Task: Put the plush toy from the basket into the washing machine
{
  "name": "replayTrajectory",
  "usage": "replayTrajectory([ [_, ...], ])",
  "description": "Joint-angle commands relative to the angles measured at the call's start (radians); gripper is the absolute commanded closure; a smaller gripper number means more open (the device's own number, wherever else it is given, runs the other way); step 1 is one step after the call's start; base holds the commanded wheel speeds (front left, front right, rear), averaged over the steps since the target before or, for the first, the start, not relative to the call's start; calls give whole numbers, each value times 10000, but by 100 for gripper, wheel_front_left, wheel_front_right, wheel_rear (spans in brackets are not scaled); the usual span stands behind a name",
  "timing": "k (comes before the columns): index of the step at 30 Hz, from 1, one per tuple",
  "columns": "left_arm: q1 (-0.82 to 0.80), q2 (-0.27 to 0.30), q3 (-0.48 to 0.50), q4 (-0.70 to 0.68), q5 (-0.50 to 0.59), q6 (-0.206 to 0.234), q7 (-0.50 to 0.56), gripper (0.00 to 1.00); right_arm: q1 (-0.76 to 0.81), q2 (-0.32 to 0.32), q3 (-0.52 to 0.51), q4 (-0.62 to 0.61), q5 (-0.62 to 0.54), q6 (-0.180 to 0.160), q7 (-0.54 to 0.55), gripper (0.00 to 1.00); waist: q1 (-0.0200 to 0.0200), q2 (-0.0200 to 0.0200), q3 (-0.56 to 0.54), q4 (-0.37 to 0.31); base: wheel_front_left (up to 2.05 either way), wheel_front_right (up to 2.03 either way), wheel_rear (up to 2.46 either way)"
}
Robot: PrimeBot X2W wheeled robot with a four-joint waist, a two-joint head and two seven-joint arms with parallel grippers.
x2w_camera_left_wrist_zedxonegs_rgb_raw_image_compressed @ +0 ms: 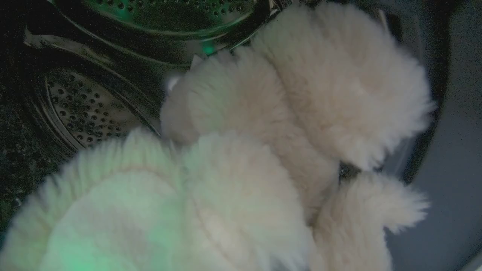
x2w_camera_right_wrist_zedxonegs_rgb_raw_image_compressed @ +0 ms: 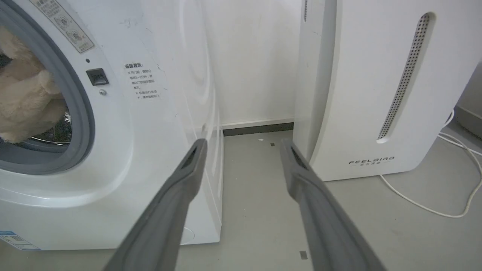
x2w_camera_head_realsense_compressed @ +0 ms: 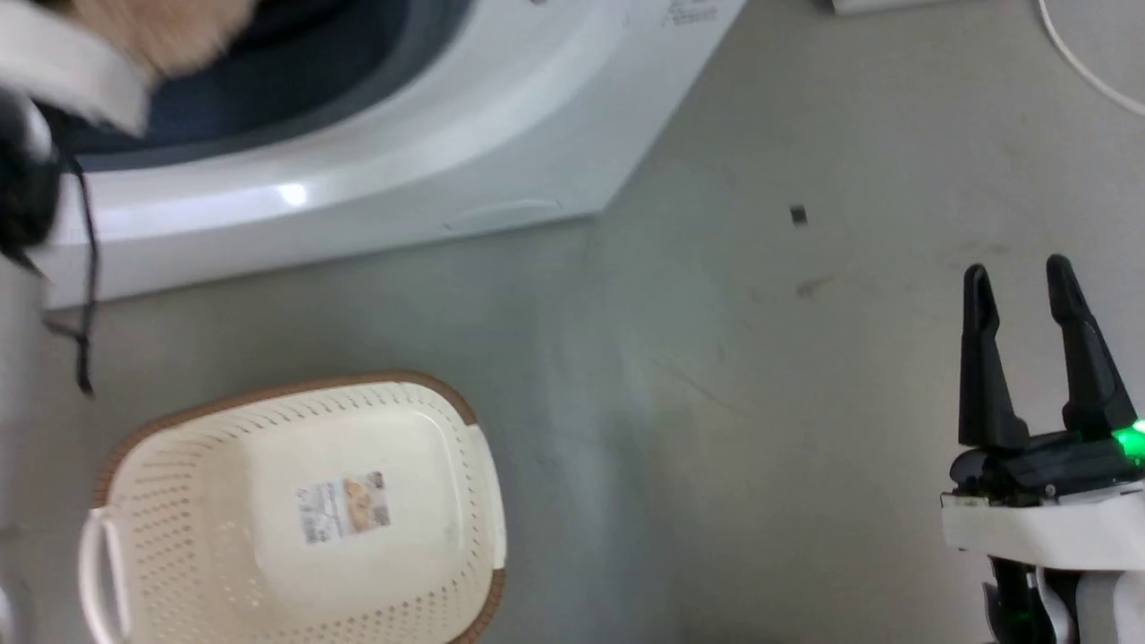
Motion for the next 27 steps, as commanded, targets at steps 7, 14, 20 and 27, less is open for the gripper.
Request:
replayTrajectory([
  [7,-2665,509,-401,1360,277,-359,577,100,-342,-4,530,-218,-21,-9,-42,0,-1,0,1525,-939,0,0,0],
  [14,-4739,903,-1186,3066,642,-533,1144,100,-464,-4,680,-461,255,-9,-42,0,-1,0,2252,-1285,0,0,0],
  [20,-5737,903,-2459,4266,600,-581,1671,100,-550,-4,953,-808,262,-9,-42,0,-1,0,2640,-1428,0,0,0],
  [27,-6355,1273,-4068,5144,44,-584,1718,100,-643,-4,1116,-878,272,-9,-42,0,-1,0,2824,-1527,0,0,0],
])
